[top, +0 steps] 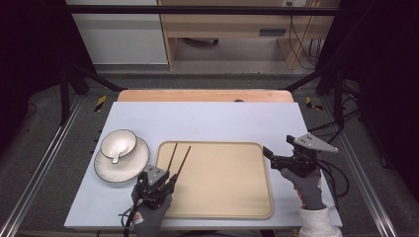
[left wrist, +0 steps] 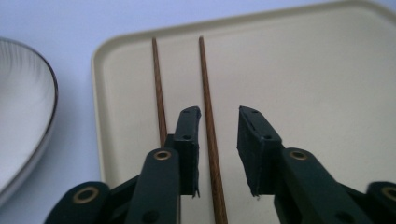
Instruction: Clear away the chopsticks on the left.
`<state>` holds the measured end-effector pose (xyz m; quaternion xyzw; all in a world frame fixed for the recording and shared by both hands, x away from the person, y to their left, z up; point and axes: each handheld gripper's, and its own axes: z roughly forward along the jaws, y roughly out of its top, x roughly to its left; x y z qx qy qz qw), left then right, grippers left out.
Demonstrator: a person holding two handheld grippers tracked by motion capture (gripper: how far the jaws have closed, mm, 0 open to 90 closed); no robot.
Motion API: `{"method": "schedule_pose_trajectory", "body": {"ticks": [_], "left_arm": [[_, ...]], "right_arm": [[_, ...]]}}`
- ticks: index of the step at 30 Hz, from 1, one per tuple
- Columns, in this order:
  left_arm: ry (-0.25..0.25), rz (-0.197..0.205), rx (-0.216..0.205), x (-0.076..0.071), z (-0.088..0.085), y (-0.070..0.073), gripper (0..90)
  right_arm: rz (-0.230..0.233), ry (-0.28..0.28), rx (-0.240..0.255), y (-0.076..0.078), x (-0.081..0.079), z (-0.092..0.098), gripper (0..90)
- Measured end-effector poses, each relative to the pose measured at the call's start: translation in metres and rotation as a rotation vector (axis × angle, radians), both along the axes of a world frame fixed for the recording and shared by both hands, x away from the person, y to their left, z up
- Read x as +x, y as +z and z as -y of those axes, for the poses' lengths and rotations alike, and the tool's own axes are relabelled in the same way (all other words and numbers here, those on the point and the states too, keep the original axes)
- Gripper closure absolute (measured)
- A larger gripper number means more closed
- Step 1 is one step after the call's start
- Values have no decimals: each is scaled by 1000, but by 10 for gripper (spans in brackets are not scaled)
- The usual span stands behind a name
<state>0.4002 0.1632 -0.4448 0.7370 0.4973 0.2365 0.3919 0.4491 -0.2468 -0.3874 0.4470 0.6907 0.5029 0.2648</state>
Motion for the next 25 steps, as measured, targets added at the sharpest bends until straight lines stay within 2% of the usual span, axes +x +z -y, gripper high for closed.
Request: {"method": "schedule_pose_trajectory", "body": {"ticks": [2, 7, 9, 11, 13, 19, 22, 25], "left_arm": [[-33, 22, -52, 3, -7, 11, 643], [-82, 55, -92, 9, -22, 27, 519], [-106, 68, -96, 12, -29, 32, 439], [-116, 81, -78, 14, -39, 37, 373], [-136, 88, -85, 14, -47, 38, 305], [-172, 98, -105, 14, -73, 34, 234], [-160, 82, -86, 16, -83, 28, 215], [-146, 74, -102, 16, -94, 21, 208]], "right_arm": [[1, 0, 7, 1, -1, 0, 41], [5, -4, 10, 2, -1, 2, 40], [9, -4, 10, 2, -2, 3, 40], [10, -7, 12, 3, -2, 4, 40], [10, -9, 18, 4, -3, 5, 40], [4, -21, 3, 3, -2, 6, 36], [-1, -23, 15, 2, -2, 7, 37], [-6, -26, 6, -1, -1, 9, 37]]}}
